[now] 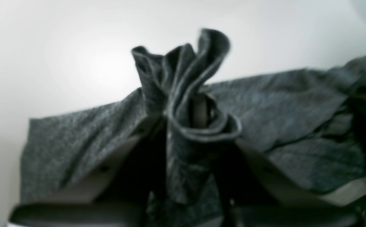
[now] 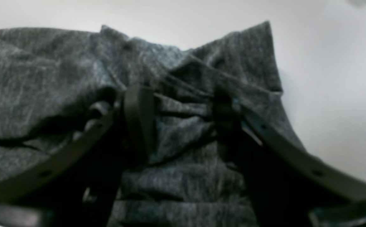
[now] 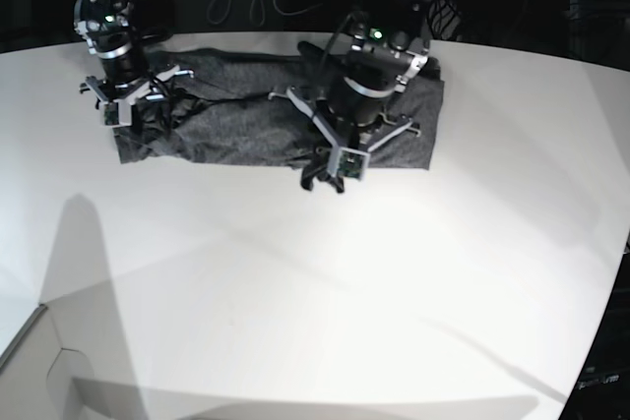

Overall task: Layout the t-shirt on the table in an organized manner, then fold the t-shirt properly
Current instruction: 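Fold the strip end with the left gripper toward the middle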

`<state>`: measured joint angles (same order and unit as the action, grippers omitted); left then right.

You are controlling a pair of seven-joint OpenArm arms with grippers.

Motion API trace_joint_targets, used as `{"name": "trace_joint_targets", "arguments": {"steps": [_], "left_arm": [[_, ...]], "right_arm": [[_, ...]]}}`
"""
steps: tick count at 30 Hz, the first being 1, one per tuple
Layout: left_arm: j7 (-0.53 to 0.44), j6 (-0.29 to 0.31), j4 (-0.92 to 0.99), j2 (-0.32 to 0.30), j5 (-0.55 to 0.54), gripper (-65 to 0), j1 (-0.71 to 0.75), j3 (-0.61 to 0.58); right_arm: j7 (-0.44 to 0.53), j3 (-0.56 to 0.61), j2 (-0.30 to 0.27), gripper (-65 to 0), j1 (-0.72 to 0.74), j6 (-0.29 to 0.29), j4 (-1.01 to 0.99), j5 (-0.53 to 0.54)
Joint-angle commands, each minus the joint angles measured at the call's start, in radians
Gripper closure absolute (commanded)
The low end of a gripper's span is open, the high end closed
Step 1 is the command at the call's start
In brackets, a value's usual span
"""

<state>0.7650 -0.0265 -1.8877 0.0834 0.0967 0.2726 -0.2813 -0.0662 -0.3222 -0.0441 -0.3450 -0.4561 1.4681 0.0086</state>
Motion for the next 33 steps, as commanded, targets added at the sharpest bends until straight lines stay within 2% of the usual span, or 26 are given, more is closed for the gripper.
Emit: {"name": "trace_joint_targets", "arguments": {"steps": [1,13,15,18,21,28,31,33], "left_arm": [[-0.026,-0.006,-0.013,0.009,-0.001,-0.2,-0.023,-0.002],[-0.025,0.003,0.021,0.013,-0.012,-2.0,-0.028,-0.006],[-0.025,0.003,0.017,0.009,-0.012,-7.3,-0.028,-0.026],[-0.025,0.003,0.014,0.008,-0.012,-20.5,-0.028,-0.049],[-0.026,0.003,0.0,0.008,-0.012,-27.5,-0.026,-0.054],[-0.026,0.003,-0.111,0.006,-0.012,-27.5,-0.014,-0.063],[-0.025,0.0,-0.112,-0.026,-0.012,-27.3,-0.014,-0.017],[-0.02,0.001,-0.098,-0.032,-0.012,-24.9,-0.011,0.018]], "right_arm": [[-0.05,0.002,0.0,-31.1,-0.01,-0.01,0.001,-0.008],[-0.05,0.002,-0.004,-31.1,-0.01,-0.01,0.001,-0.008],[-0.05,0.002,-0.004,-31.1,-0.01,-0.01,0.001,-0.008],[-0.05,0.002,-0.003,-31.1,-0.01,-0.01,0.001,-0.008],[-0.05,0.002,-0.003,-31.1,-0.01,-0.01,0.001,-0.008],[-0.051,0.002,-0.004,-31.1,-0.018,-0.01,0.001,-0.008],[-0.05,0.002,-0.003,-31.0,-0.022,-0.01,0.001,-0.008],[-0.05,0.002,-0.004,-31.0,-0.024,-0.01,0.001,-0.008]]}}
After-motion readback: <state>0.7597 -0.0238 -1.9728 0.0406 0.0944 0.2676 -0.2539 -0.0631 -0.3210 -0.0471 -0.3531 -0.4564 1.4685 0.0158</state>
